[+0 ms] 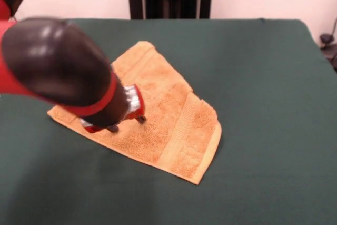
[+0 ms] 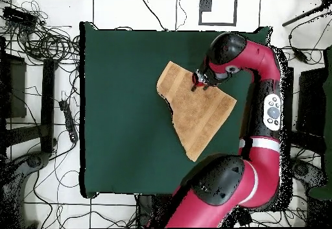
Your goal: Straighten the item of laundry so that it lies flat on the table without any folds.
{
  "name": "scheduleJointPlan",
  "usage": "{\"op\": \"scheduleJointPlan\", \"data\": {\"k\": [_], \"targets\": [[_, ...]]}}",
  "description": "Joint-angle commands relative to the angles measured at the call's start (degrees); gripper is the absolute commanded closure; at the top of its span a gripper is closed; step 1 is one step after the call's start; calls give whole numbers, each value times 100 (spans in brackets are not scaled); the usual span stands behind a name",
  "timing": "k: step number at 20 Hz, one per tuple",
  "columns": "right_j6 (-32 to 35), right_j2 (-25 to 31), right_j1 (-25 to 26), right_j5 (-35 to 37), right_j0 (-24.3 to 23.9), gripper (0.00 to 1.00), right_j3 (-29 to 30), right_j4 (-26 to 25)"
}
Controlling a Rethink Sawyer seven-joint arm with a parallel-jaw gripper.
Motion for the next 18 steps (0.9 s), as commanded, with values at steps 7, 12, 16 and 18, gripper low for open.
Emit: {"op": "scheduleJointPlan", "data": {"k": [7,12,16,18], "targets": [[2740,-925,-1113,-3009,623,0,3505,636],[2179,-997,-901,-3300,449,0,3466,572],[1960,-1114,-729,-3472,429,0,3331,428],[1704,-1145,-582,-3470,398,0,3127,359]]}}
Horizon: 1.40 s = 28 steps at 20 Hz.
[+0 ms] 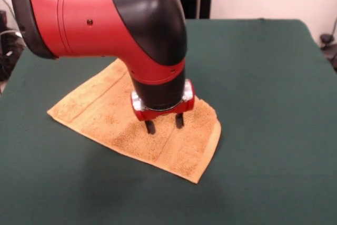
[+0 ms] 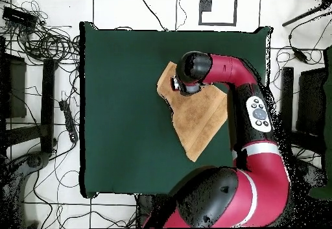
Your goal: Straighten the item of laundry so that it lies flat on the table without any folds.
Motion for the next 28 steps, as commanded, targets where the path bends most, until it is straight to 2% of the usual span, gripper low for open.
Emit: {"op": "scheduleJointPlan", "data": {"k": [1,5,11,19,23,28], "targets": [[303,-294,540,-520,-8,0,567,-145],[-210,-223,695,-451,-148,0,229,-182],[-1000,-74,1431,-71,-191,0,-1217,-405],[-595,225,2429,368,139,0,-3057,-536],[-740,709,2851,1036,382,0,-4216,-1016],[-890,1639,2982,1627,481,0,-4917,-2059]]}}
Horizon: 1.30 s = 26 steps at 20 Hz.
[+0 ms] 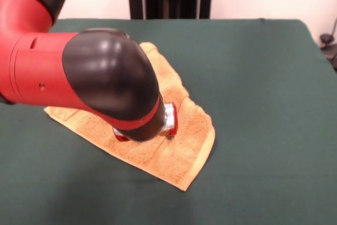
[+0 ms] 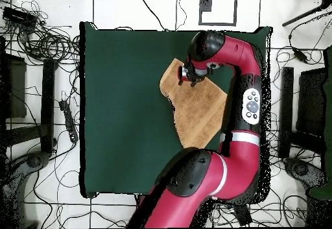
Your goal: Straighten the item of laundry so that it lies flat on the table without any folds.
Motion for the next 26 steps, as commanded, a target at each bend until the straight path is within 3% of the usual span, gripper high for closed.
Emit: {"op": "scheduleJointPlan", "data": {"k": [1,18,21,26], "targets": [[-906,1431,1408,-1212,135,0,-1606,-2183],[-1340,6464,1002,1159,-542,0,-1773,-8115],[-1525,7086,1042,1325,-681,0,-1750,-8761],[-1849,7714,1051,1588,-840,0,-1707,-9406]]}}
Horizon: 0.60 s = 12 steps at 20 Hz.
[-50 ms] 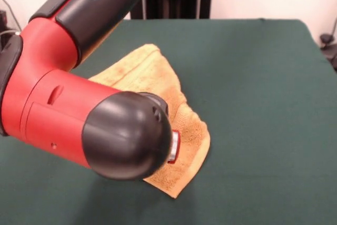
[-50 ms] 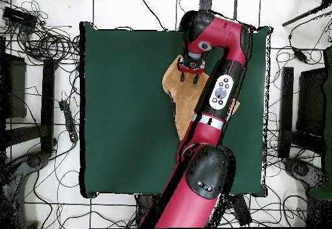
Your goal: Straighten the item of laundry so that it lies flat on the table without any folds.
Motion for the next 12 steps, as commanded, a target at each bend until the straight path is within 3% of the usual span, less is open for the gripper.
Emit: {"op": "scheduleJointPlan", "data": {"k": [1,9,12], "targets": [[-1859,1632,645,-1097,-316,0,-113,-1926],[-2355,2524,506,-365,-529,0,-85,-2896],[-2389,3191,642,-771,-582,0,-187,-3239]]}}
